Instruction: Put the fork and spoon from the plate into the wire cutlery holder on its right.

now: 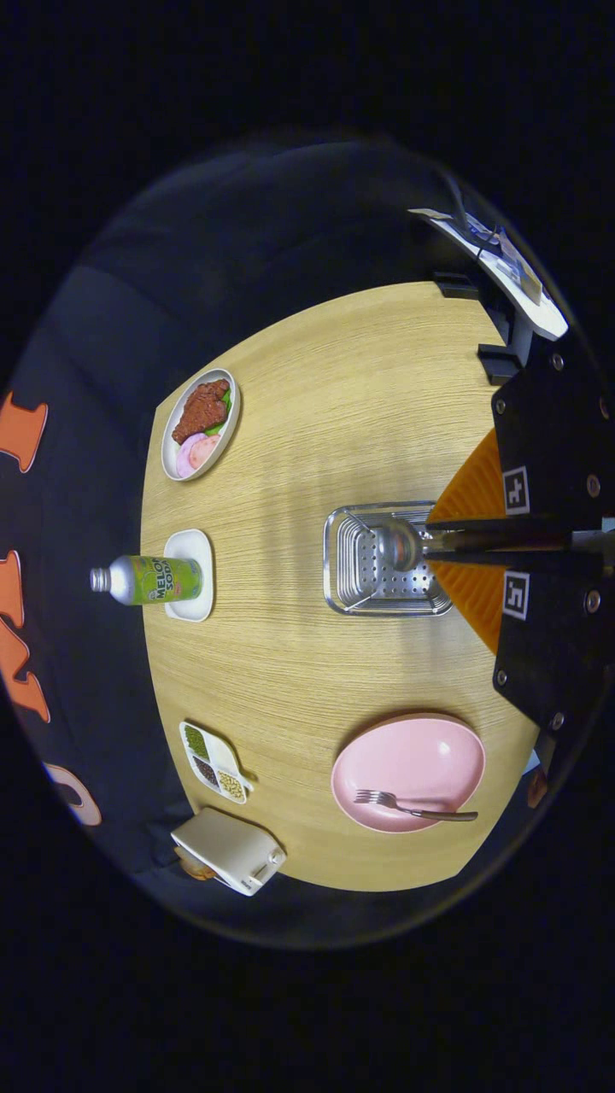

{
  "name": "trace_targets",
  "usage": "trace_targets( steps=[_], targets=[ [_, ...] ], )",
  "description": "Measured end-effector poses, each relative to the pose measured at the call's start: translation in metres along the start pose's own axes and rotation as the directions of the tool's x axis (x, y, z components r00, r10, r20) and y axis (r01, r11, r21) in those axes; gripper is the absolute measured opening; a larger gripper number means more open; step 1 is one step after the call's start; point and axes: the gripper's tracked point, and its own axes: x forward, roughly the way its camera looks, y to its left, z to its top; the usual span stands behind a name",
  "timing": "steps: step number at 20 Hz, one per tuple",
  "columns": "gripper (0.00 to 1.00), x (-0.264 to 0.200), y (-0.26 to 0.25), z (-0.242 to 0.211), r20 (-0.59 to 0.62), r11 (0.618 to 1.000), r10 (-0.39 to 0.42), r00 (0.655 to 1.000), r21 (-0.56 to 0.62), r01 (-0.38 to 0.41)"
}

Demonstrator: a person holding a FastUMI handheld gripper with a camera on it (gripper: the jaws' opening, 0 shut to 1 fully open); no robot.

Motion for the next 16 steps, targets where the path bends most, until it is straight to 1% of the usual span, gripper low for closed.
trace_targets(
  steps=[2, 4, 6, 7, 8, 10, 13, 14, 15, 16],
  targets=[
    [0.1, -0.003, -0.004, 0.011, 0.041, 1.0, -0.013, 0.999, -0.003, 0.013],
    [0.1, -0.008, -0.004, 0.026, 0.105, 1.0, -0.006, 0.995, 0.016, 0.004],
    [0.1, -0.02, -0.005, 0.047, 0.203, 0.999, -0.003, 0.979, 0.034, -0.004],
    [0.09, -0.028, -0.004, 0.061, 0.265, 0.999, 0.0, 0.964, 0.052, -0.014],
    [0.09, -0.038, -0.002, 0.072, 0.323, 0.997, 0.006, 0.947, 0.069, -0.03],
    [0.11, -0.06, -0.004, 0.097, 0.44, 0.994, -0.004, 0.898, 0.102, -0.046],
    [0.18, -0.09, -0.009, 0.124, 0.573, 0.991, -0.05, 0.818, 0.129, -0.03],
    [0.21, -0.099, -0.006, 0.129, 0.607, 0.991, -0.058, 0.793, 0.134, -0.031],
    [0.29, -0.11, -0.003, 0.136, 0.644, 0.99, -0.058, 0.763, 0.137, -0.041],
    [0.34, -0.122, -0.002, 0.144, 0.68, 0.989, -0.064, 0.731, 0.14, -0.044]
  ],
)
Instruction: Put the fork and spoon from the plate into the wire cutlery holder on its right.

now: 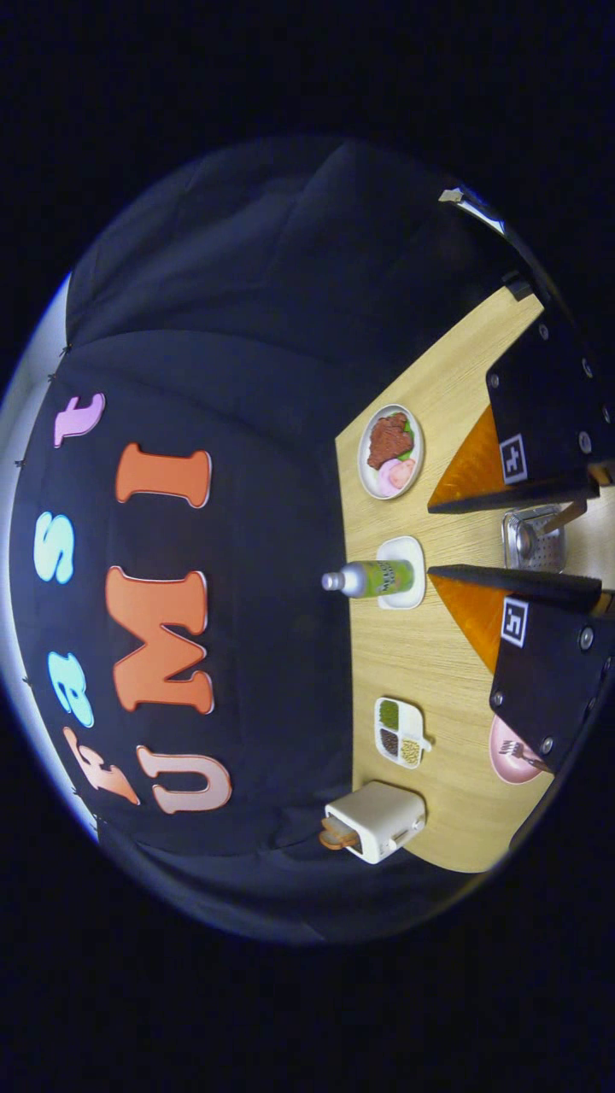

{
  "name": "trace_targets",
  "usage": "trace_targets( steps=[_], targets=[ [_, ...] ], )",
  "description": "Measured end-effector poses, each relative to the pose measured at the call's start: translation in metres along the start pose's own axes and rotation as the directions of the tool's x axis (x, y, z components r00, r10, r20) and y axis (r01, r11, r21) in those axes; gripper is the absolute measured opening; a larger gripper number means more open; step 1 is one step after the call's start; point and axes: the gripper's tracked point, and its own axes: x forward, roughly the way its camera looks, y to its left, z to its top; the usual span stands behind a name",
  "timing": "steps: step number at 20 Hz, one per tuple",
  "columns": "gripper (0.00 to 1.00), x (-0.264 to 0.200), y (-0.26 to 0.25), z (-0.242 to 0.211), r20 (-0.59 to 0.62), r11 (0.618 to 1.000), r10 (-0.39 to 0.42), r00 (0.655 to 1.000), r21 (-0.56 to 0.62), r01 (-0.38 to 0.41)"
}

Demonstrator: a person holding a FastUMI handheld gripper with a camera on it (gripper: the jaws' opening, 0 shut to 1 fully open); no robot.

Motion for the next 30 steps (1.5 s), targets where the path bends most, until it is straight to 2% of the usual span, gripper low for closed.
trace_targets(
  steps=[1, 5, 7, 9, 19, 24, 28, 30],
  targets=[
    [0.45, -0.005, 0.002, 0.012, 0.046, 1.0, -0.001, 0.999, -0.001, 0.001],
    [0.71, -0.027, 0.023, 0.056, 0.2, 1.0, 0.022, 0.979, -0.017, -0.019],
    [0.83, -0.039, 0.036, 0.066, 0.238, 0.999, 0.042, 0.97, -0.013, -0.04],
    [0.89, -0.043, 0.051, 0.069, 0.251, 0.998, 0.06, 0.966, -0.007, -0.061],
    [0.93, -0.051, 0.177, 0.04, 0.206, 0.977, 0.213, 0.955, -0.055, -0.206],
    [0.93, -0.051, 0.217, 0.014, 0.148, 0.975, 0.221, 0.964, -0.067, -0.213],
    [0.93, -0.046, 0.245, -0.043, -0.004, 0.972, 0.226, 0.974, -0.069, -0.226],
    [0.94, -0.045, 0.258, -0.077, -0.097, 0.968, 0.232, 0.968, -0.077, -0.24]
  ],
)
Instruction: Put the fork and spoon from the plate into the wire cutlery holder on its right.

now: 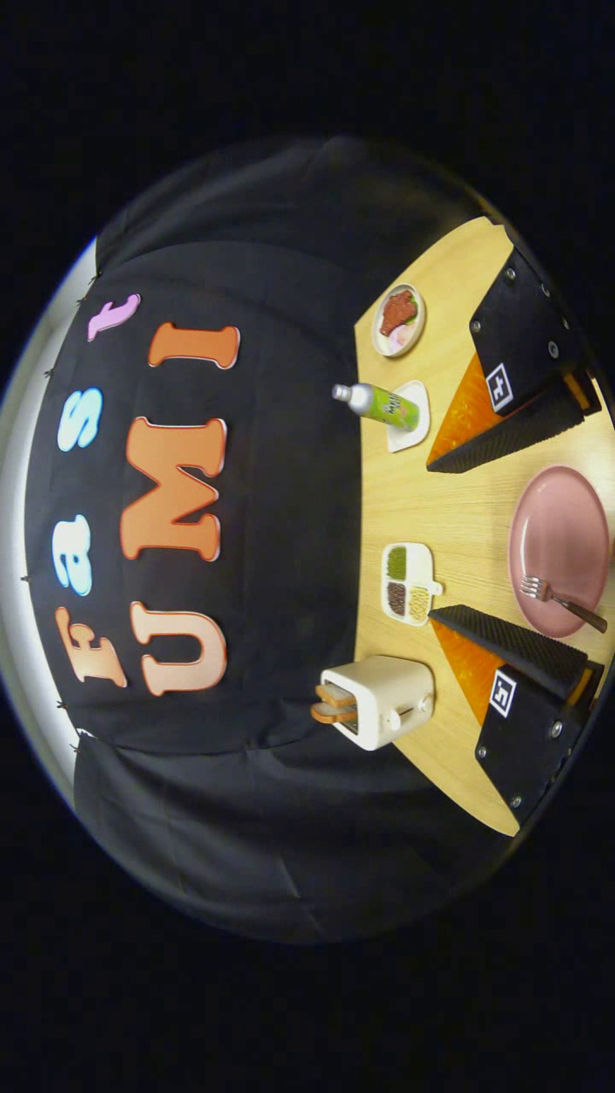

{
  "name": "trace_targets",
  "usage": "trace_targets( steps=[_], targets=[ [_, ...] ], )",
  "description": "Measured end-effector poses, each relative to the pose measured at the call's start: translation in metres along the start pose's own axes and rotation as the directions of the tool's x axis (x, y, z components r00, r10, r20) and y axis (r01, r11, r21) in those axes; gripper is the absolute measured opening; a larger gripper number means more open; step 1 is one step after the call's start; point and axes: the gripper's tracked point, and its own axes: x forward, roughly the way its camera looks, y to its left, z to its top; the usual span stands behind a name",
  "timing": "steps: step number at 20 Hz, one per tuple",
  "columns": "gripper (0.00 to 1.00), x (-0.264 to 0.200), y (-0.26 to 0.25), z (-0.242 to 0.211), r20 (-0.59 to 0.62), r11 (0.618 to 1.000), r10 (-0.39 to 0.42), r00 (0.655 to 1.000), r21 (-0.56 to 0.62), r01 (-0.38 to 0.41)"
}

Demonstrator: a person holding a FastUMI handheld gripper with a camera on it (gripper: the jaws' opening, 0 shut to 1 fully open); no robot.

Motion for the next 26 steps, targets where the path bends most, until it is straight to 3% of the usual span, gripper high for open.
trace_targets(
  steps=[5, 8, 12, 21, 25, 26],
  targets=[
    [0.94, 0.013, 0.024, -0.09, -0.251, 0.999, 0.017, 0.968, -0.03, -0.025],
    [0.9, 0.016, 0.029, -0.14, -0.396, 1.0, 0.031, 0.918, 0.013, -0.028],
    [0.79, 0.019, 0.037, -0.186, -0.541, 0.999, 0.048, 0.84, 0.044, -0.029],
    [0.41, 0.012, 0.045, -0.226, -0.757, 0.992, 0.103, 0.645, 0.126, -0.01],
    [0.15, 0.019, 0.045, -0.232, -0.778, 0.992, 0.093, 0.621, 0.129, 0.013],
    [0.13, 0.015, 0.047, -0.231, -0.779, 0.991, 0.105, 0.618, 0.137, 0.003]
  ],
)
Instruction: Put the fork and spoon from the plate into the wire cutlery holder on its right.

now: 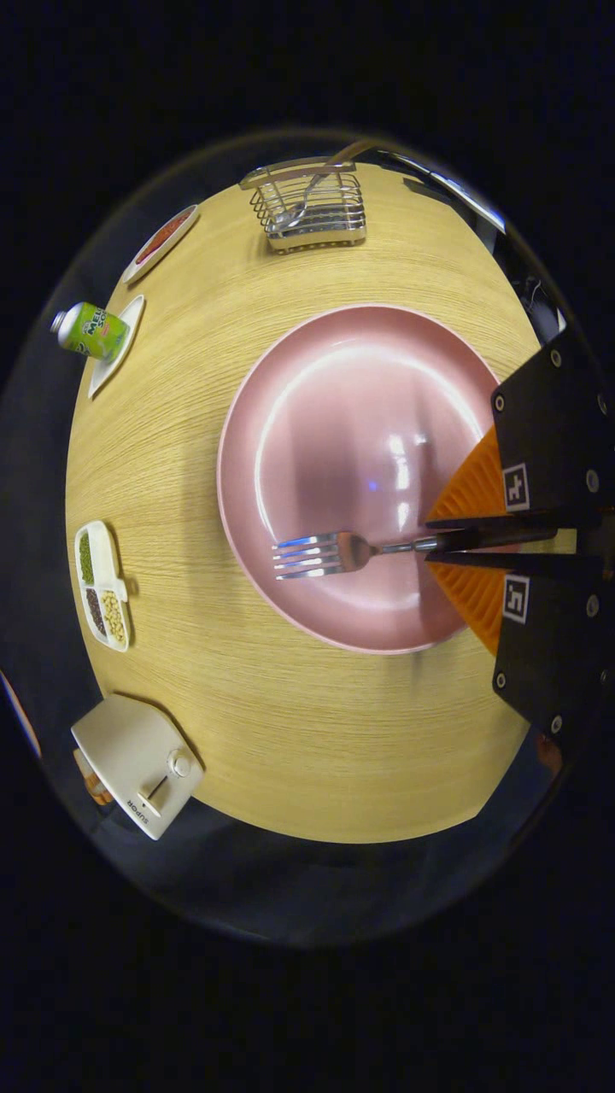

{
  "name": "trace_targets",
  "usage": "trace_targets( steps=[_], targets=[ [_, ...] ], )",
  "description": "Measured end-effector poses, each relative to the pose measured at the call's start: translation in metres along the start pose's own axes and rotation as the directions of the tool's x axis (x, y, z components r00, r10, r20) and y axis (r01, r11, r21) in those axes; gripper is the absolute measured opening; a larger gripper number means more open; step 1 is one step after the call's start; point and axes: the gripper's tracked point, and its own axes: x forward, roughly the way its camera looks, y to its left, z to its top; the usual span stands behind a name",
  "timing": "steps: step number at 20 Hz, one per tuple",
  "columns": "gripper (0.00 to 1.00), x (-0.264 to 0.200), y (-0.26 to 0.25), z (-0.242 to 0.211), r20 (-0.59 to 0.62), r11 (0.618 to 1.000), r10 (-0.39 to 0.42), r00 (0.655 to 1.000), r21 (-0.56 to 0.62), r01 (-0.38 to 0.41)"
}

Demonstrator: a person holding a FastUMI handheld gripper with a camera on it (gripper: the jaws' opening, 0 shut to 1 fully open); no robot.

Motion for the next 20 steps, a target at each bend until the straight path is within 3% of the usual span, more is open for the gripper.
trace_targets(
  steps=[6, 15, 20],
  targets=[
    [0.06, -0.02, -0.009, 0.008, 0.052, 0.999, 0.045, 0.998, -0.011, -0.044],
    [0.05, -0.102, -0.093, 0.02, 0.167, 0.999, 0.007, 0.986, 0.041, -0.014],
    [0.05, -0.126, -0.158, 0.016, 0.19, 0.995, -0.049, 0.98, 0.098, 0.031]
  ],
)
